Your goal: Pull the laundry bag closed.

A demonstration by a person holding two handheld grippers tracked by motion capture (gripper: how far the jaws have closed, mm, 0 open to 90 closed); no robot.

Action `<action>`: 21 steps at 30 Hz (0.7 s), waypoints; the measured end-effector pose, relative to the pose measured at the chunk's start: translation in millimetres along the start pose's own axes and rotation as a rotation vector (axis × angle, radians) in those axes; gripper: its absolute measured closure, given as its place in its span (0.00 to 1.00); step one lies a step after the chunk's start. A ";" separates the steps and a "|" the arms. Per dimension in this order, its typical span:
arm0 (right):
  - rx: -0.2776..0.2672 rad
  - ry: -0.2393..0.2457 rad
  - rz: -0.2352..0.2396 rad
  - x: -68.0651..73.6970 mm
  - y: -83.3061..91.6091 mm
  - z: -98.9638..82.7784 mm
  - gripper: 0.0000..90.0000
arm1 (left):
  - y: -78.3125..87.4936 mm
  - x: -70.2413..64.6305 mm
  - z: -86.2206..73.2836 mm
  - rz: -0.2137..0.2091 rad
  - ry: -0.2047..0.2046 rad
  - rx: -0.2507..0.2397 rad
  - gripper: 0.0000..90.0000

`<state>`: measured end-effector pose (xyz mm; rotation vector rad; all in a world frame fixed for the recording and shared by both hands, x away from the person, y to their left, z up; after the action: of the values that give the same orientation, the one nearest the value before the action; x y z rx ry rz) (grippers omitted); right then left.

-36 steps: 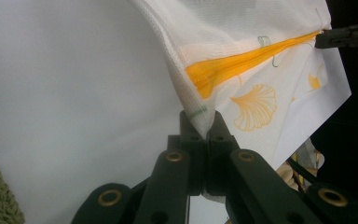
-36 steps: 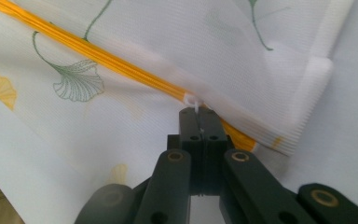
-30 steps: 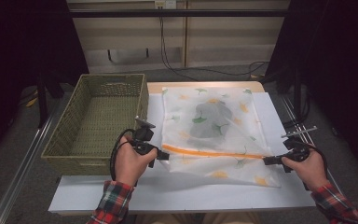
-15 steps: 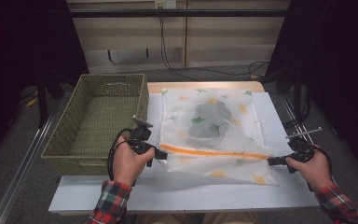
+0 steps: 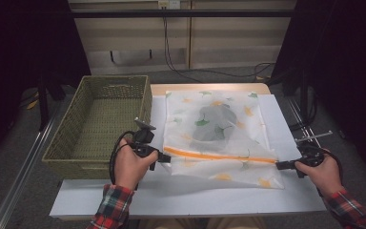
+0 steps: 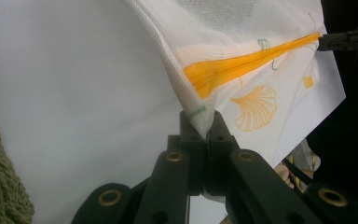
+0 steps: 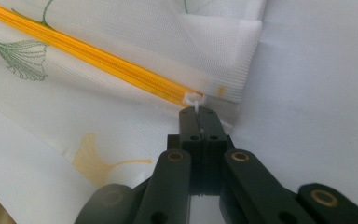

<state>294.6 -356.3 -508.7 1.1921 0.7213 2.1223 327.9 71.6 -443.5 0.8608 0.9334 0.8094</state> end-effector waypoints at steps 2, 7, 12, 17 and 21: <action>-0.004 -0.005 -0.008 -0.6 2.3 -0.4 1.00 | 1.0 -0.7 1.0 0.001 0.014 -0.008 0.99; -0.016 -0.009 -0.004 -0.9 8.1 -1.0 1.00 | 1.9 -1.7 1.6 -0.002 0.009 -0.007 0.99; -0.018 0.000 -0.006 0.2 8.2 -1.2 1.00 | 1.2 -1.7 1.9 0.011 0.007 -0.006 0.99; -0.003 0.014 -0.003 2.7 6.4 -1.1 1.00 | -3.8 -0.4 -0.3 0.033 -0.019 0.010 0.99; 0.003 0.034 -0.011 4.1 3.7 0.9 1.00 | -3.1 -2.0 -1.7 0.025 -0.015 0.018 0.98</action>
<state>292.9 -355.7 -503.5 1.1535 0.7446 2.1379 326.3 68.9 -446.1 0.8944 0.9201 0.8161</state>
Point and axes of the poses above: each handheld gripper's, and its own axes: y roughly backward along the jaws, z roughly out of its top, x roughly to its left, the point moved 7 cm from there along -y, roughly forward along the jaws, and after that the axes turned 15 degrees about z, right-handed, at the moved point
